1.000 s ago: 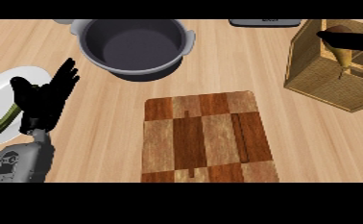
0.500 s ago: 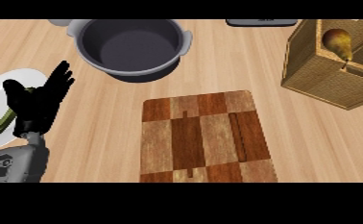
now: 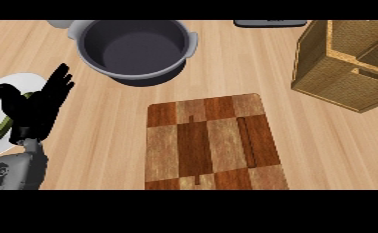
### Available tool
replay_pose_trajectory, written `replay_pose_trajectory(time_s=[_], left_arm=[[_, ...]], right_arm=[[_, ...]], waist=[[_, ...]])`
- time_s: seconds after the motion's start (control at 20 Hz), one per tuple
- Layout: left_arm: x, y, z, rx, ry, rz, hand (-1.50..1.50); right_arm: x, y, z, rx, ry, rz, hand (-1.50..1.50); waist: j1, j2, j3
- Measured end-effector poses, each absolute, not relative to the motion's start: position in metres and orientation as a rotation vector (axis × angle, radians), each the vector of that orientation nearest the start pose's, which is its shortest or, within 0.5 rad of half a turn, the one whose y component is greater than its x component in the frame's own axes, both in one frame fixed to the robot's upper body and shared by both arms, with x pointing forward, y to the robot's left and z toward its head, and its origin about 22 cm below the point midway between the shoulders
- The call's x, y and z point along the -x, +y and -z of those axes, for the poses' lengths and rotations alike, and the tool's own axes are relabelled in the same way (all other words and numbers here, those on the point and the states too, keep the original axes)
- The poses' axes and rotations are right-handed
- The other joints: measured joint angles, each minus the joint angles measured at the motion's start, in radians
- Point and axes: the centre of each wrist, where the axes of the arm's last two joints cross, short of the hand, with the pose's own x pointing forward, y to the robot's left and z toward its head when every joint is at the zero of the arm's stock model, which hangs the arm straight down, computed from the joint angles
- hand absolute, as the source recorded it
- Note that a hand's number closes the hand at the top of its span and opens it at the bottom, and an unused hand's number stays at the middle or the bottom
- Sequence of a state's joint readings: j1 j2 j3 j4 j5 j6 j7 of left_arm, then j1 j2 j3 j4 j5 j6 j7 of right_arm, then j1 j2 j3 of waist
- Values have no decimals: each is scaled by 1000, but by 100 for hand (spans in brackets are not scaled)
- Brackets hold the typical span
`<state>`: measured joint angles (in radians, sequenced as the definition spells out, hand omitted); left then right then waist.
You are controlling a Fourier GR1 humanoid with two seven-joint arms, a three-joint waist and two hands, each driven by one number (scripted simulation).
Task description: Pick the pear from the cutting board and place it in the basket
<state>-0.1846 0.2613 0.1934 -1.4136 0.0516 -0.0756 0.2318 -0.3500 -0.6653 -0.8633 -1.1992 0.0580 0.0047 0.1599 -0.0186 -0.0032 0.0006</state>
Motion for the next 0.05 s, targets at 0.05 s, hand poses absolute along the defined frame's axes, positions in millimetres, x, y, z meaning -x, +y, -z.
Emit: replay_pose_trajectory(time_s=[0.05], left_arm=[[-282,323,-36,-201,-1374,57,0]], right_arm=[[-221,-542,-173,908,-1536,446,-150]], waist=[[1,0,0]])
